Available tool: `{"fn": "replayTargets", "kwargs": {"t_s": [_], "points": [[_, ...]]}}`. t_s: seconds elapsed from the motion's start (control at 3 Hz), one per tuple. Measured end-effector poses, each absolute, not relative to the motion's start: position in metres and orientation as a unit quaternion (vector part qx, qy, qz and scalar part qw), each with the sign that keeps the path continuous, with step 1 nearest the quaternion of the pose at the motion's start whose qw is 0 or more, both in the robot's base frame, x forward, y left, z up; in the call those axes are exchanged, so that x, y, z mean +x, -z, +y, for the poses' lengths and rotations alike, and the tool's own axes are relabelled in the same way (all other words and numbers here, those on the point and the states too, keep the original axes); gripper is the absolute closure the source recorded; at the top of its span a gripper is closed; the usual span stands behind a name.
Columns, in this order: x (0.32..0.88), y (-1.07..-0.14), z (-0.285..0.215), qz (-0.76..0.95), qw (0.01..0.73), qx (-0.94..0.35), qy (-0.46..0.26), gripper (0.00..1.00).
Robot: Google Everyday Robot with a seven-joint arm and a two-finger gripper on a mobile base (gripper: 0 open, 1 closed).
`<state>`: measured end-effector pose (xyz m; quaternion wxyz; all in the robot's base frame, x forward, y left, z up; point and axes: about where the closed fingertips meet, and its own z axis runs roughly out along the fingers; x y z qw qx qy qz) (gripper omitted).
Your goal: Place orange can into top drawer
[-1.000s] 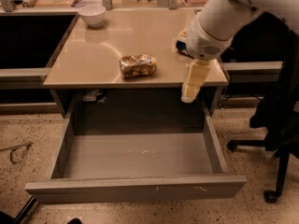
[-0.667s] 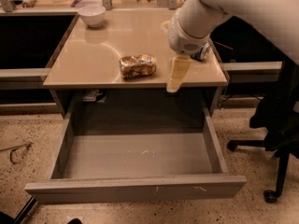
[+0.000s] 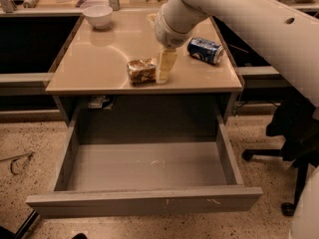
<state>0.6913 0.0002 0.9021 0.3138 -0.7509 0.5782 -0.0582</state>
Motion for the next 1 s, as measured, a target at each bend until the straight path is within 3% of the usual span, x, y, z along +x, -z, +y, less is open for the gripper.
{"fn": "replayTargets", "kwargs": {"t_s": [1.0], "points": [[0.709, -0.874, 0.007, 0.591, 0.303, -0.748, 0.016, 0.00]]}}
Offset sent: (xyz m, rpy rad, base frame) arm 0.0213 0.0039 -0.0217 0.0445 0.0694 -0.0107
